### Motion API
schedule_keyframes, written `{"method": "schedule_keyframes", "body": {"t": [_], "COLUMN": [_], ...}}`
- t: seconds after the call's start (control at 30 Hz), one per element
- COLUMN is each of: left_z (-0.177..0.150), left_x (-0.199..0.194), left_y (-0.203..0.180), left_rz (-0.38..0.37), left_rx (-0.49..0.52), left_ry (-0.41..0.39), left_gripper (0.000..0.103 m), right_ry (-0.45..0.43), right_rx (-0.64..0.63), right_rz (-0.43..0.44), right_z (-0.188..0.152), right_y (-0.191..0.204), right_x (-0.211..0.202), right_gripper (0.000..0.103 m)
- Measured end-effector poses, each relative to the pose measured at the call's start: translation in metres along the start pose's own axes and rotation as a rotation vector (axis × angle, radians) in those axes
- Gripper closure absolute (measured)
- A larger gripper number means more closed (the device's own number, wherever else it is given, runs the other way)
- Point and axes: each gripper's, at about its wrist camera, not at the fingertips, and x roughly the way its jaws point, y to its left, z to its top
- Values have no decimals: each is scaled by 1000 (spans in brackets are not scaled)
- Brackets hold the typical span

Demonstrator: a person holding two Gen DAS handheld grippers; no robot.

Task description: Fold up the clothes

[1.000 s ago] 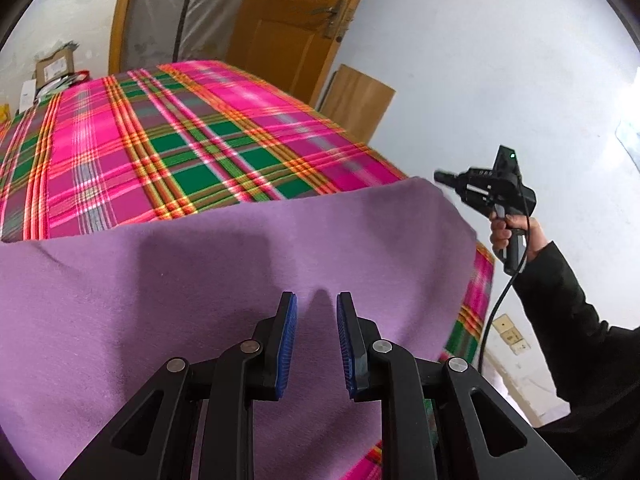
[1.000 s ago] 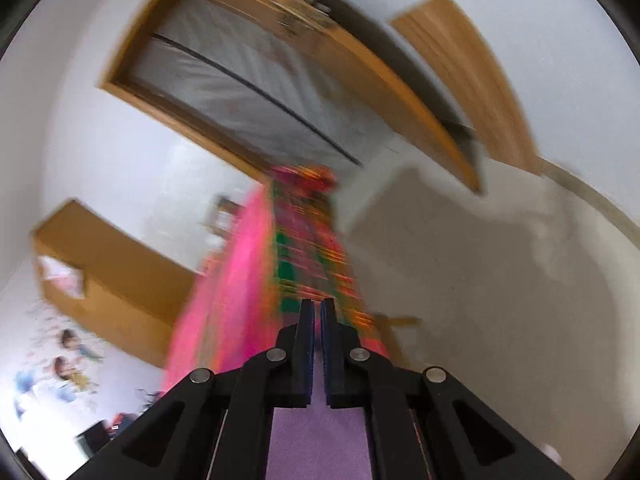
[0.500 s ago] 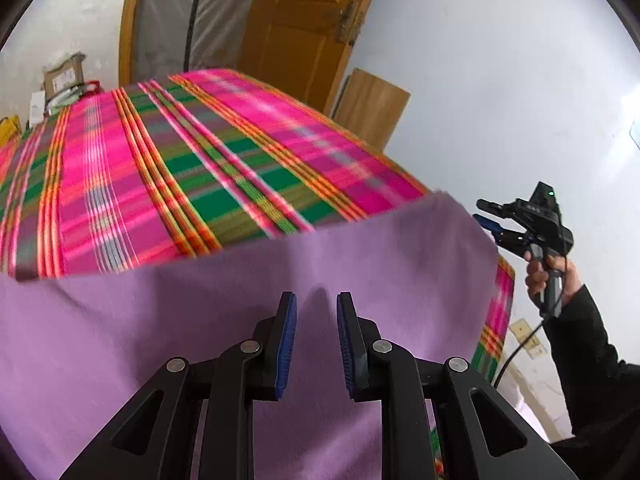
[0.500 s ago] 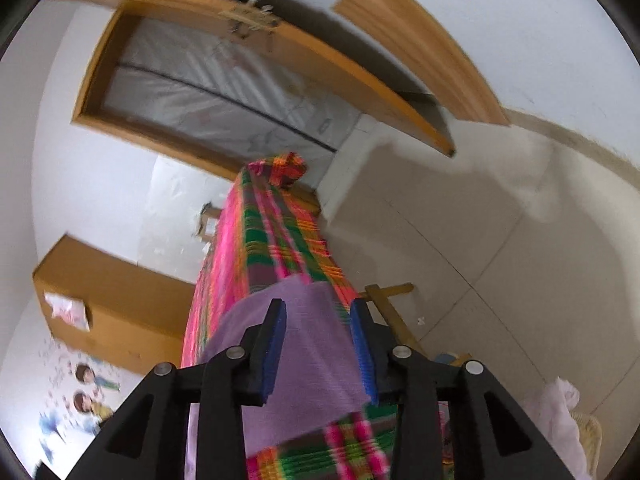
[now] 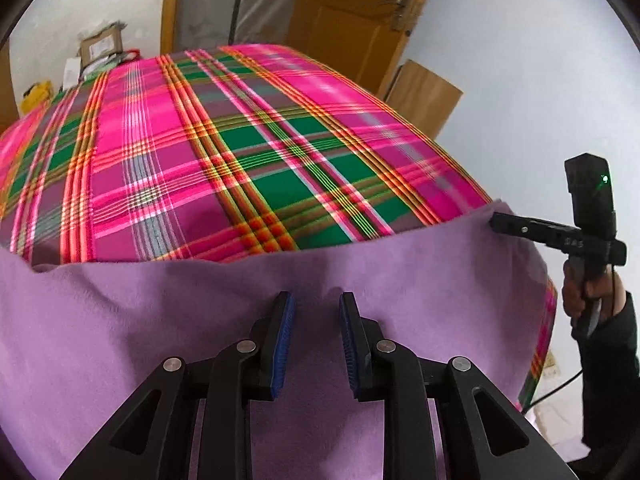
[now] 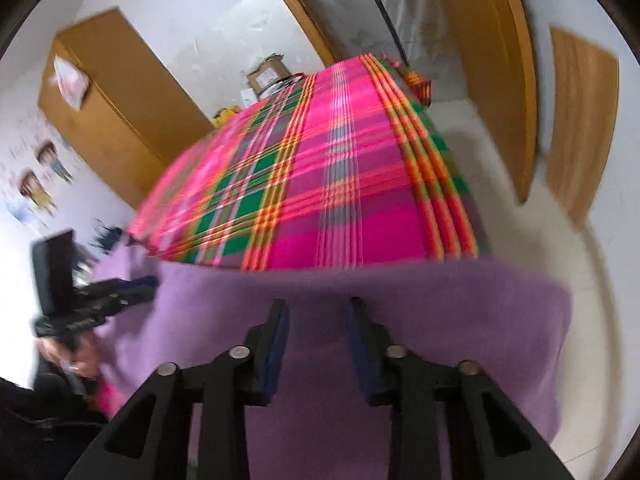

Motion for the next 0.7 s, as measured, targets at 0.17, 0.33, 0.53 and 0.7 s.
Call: {"method": "schedule_keyframes", "body": {"t": [0.17,0.33,0.53,0.7], "left_z": [2,-13,-36,-54], "left_x": [-7,-37,-57,-70], "left_y": [3,22,52,70], "left_rz": [11,31,65,90], "left_rx": [-23,-60,-150,-198], "left_ry": [-1,-49,-74,-91], "left_gripper": [79,78,78,78], "right_ry": [3,-38,58,94], "right_rx": [-25,-171,-310,-311], "right_rz": [-130,-71,0,-77], "right_z": [9,4,6,15], "right_y": [3,43,91,94], "right_x": [-2,-17,17,42], "right_gripper": [94,82,81,90]}}
